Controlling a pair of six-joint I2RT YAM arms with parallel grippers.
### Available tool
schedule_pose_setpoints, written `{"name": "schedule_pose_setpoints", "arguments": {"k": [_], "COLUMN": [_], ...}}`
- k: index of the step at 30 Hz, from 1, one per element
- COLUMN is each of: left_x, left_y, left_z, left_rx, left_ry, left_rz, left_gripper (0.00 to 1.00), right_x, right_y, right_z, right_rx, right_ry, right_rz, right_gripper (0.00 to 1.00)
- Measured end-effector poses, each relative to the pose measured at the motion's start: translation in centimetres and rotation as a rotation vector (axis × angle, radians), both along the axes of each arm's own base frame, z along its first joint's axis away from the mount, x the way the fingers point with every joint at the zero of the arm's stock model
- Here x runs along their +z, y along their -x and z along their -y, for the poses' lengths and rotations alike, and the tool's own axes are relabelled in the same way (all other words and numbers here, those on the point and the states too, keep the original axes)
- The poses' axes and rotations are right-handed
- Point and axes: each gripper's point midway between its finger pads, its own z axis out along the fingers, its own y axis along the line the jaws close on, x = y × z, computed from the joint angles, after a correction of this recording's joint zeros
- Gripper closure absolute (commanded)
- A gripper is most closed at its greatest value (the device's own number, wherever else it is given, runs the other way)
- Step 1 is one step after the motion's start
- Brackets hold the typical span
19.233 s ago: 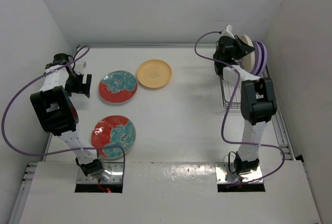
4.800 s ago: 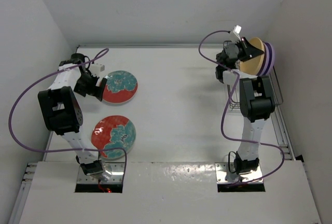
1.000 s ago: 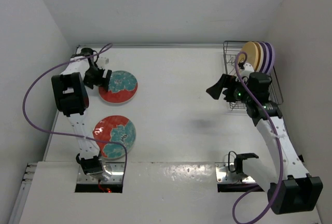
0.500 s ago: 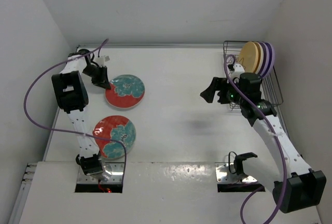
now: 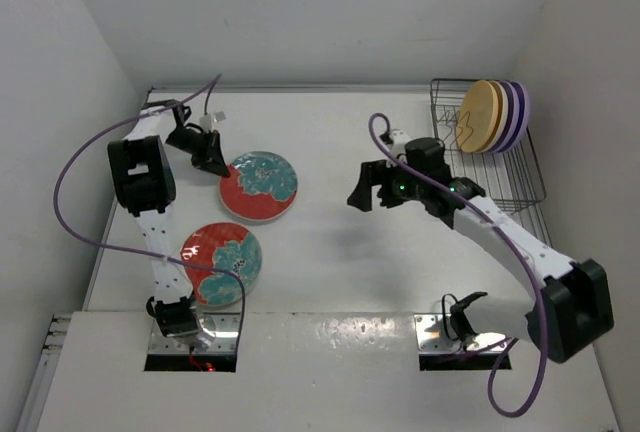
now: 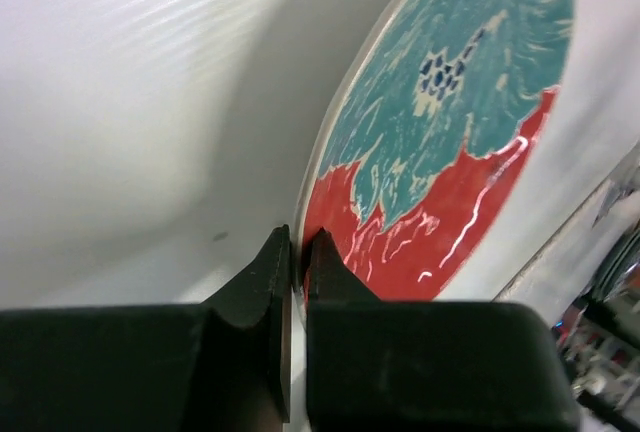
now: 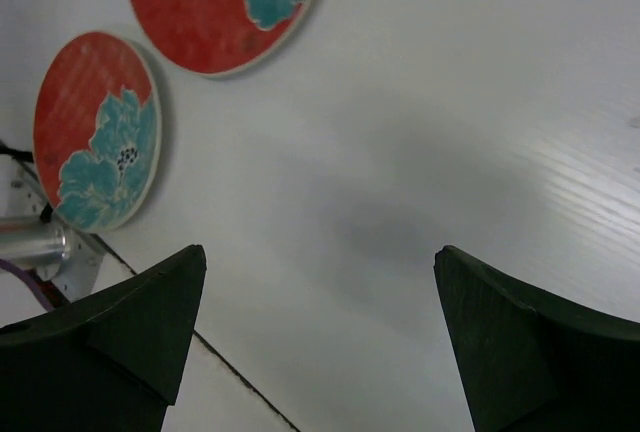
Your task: Load the plates into the dish rack
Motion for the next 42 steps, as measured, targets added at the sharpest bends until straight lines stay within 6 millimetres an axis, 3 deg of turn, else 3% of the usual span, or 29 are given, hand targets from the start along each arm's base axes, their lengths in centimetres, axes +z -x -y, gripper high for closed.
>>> {"name": "schedule_pose_setpoints", "arguments": {"k": [7, 10, 19, 23, 29, 36, 39, 40, 42], "left_x": [6.4, 8.4, 7.2, 7.4, 7.9, 8.2, 8.4, 8.5, 8.4], "left_y": [0.6, 1.1, 3.4, 4.3, 5.4, 5.7, 5.7, 5.7, 5.4], "left_z": [6.7, 7.8, 8.7, 9.6, 10.1, 10.6, 10.8, 10.8, 10.4], "left_rx": [-0.176, -0.215, -0.282, -0.336, -0.398, -0.437, -0.447, -0.449, -0.459], "left_ry": [0.010, 0.010, 0.020, 0.041, 0.077, 0.107, 0.115, 0.116, 0.090], "left_rz": [0.175, 0.232, 0.188, 0.189, 0.197, 0.224, 0.236, 0.239, 0.264], "left_gripper": [1.00, 1.00, 1.00, 1.00, 1.00, 1.00, 1.00, 1.00, 1.00], "right_x": [-3.4, -5.3, -11.2, -13.2, -13.8, -13.5, -13.3, -13.2, -12.9], "right_y": [0.0, -1.1, -2.9, -3.9, -5.3, -3.9, -3.9, -3.9, -3.3], "right_z": [-7.0, -8.7, -10.2, -10.1, -11.3, -13.3, -13.5, -13.5, -13.5], "right_rx": [0.108, 0.083, 0.029, 0.004, 0.021, 0.104, 0.118, 0.116, 0.150], "right_ry": [-0.087, -0.141, -0.189, -0.209, -0.287, -0.326, -0.335, -0.340, -0.358], "right_rz": [-0.088, -0.142, -0.254, -0.284, -0.282, -0.304, -0.304, -0.314, -0.339], "right_gripper": [0.10, 0.11, 0.18, 0.28, 0.49, 0.56, 0.80, 0.99, 1.00]}}
